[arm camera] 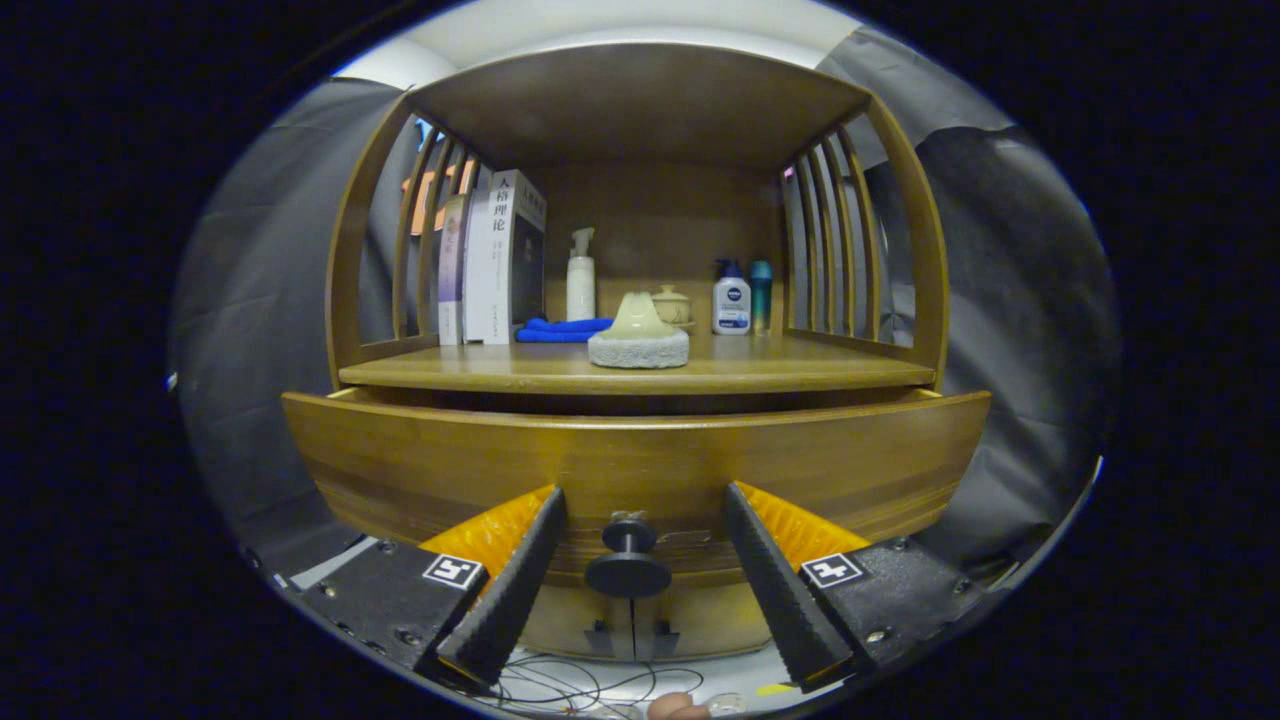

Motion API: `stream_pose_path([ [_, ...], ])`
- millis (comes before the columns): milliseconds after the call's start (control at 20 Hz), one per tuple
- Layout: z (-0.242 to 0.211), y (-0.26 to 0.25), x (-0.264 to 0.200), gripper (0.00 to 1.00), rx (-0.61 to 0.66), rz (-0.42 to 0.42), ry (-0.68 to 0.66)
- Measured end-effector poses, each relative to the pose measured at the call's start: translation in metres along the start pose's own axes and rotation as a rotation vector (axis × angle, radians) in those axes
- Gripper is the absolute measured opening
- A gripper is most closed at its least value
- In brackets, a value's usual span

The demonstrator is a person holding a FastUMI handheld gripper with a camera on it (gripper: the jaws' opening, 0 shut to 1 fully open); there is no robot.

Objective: Pull open the drawer, take out the items inside it, and place them on the countertop above the cabinet.

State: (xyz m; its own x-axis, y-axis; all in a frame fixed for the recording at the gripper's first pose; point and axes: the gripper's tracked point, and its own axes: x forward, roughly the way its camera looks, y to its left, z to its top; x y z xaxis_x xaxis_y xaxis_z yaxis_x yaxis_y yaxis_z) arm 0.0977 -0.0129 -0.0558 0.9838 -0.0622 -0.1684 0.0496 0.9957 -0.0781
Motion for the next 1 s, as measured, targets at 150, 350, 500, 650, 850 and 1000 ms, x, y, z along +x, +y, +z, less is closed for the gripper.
stream_pose_path([
  [150,0.003,0.0,0.012,1.0,0.002,0.0,0.002],
  [350,0.003,0.0,0.028,1.0,-0.017,-0.004,-0.011],
  [500,0.005,0.001,0.036,1.0,-0.024,-0.009,-0.011],
  [650,0.007,0.002,0.046,1.0,-0.02,-0.01,-0.004],
  [850,0.009,0.001,0.052,1.0,-0.026,-0.019,-0.004],
  [1000,0.008,0.001,0.052,1.0,-0.042,-0.02,-0.016],
])
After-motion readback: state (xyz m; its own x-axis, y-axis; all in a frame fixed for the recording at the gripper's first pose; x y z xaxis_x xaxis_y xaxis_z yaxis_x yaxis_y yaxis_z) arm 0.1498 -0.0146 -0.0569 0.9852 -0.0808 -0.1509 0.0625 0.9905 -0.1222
